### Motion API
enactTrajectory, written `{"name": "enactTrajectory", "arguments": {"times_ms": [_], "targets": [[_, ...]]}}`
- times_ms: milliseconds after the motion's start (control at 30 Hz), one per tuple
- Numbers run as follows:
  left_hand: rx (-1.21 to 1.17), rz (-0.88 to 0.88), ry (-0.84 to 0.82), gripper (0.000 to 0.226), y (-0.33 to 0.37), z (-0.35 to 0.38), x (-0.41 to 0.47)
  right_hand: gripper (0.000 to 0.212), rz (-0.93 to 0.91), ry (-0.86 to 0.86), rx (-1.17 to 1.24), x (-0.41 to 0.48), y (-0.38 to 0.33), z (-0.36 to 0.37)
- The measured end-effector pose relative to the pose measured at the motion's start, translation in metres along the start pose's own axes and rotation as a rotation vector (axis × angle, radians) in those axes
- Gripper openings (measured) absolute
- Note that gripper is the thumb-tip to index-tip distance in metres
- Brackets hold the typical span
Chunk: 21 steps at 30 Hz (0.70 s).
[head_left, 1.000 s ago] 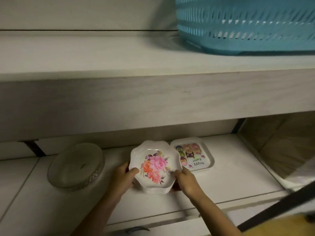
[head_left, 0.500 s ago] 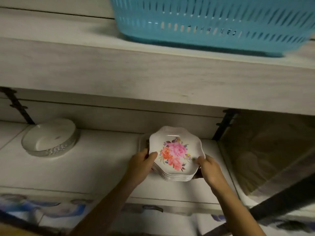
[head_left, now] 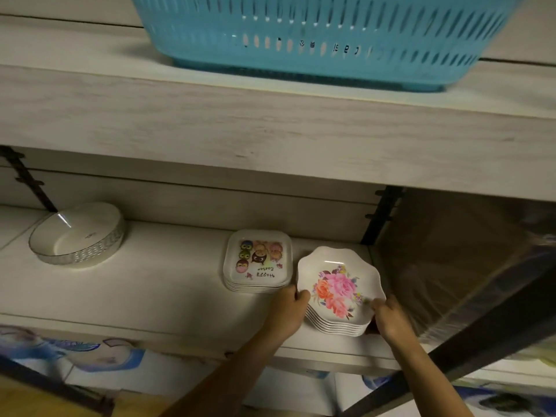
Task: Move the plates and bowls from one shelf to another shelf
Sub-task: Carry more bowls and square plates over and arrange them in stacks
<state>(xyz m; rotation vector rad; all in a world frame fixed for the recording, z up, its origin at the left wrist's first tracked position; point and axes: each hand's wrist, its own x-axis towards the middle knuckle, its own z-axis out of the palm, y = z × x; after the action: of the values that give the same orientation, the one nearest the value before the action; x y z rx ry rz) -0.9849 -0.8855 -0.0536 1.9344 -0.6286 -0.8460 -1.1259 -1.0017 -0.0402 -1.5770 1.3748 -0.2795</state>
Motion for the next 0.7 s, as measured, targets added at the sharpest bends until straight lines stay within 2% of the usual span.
{"name": "enactTrajectory", "arguments": {"times_ms": [167, 300, 367, 400, 533, 700], "targets": [[0.056, 0.004, -0.003, 0.036, -0.011, 0.007, 0.001, 0.029, -0.014, -0.036, -0.051, 0.003, 0.009, 0.007], [0.067, 0.028, -0.062, 0.041, -0.014, 0.0, 0.002, 0.035, -0.004, 0.014, -0.113, -0.001, 0.005, 0.009], [0.112, 0.049, -0.059, 0.039, -0.016, -0.007, -0.001, 0.052, -0.054, 0.08, -0.253, -0.004, -0.002, 0.008], [0.16, 0.07, -0.011, 0.037, -0.017, -0.012, -0.003, 0.06, -0.083, 0.125, -0.311, -0.008, -0.01, 0.007], [0.289, 0.188, 0.267, 0.02, -0.021, -0.049, -0.007, 0.049, -0.274, 0.243, -0.481, -0.011, -0.048, 0.014], [0.272, 0.163, 0.513, 0.013, -0.032, -0.099, 0.025, 0.04, -0.368, 0.064, -0.526, 0.007, -0.089, 0.044]]}}
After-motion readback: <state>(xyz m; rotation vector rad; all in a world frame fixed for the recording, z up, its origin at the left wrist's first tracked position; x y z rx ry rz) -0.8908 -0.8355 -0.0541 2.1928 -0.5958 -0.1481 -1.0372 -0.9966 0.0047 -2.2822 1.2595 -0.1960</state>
